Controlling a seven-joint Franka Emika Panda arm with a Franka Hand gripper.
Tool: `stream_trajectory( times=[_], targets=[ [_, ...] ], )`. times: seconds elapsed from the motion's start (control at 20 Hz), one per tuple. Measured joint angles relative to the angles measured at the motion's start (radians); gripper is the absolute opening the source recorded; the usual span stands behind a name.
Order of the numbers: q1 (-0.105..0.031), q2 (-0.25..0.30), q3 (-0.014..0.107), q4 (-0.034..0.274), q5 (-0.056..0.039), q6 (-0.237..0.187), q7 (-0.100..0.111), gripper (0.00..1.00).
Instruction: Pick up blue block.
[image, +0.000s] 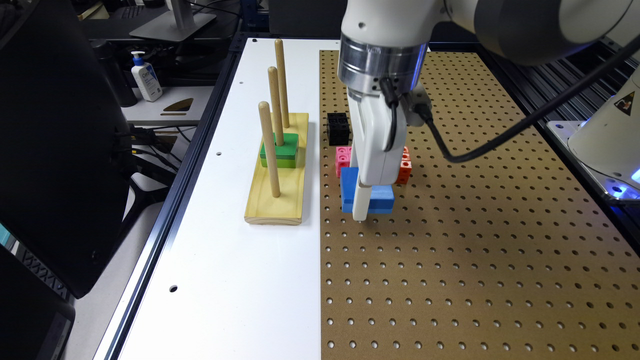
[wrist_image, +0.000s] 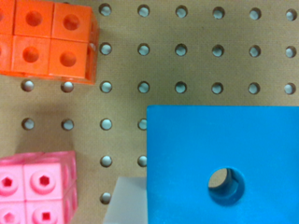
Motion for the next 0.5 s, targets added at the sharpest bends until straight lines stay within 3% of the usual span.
stream_trajectory(
  times=[0.2, 0.5],
  targets=[
    [0.000, -0.070, 0.002, -0.001, 0.0009, -0.074, 0.000, 0.00],
    [0.000, -0.097, 0.003, 0.001, 0.0010, -0.095, 0.000, 0.00]
  ],
)
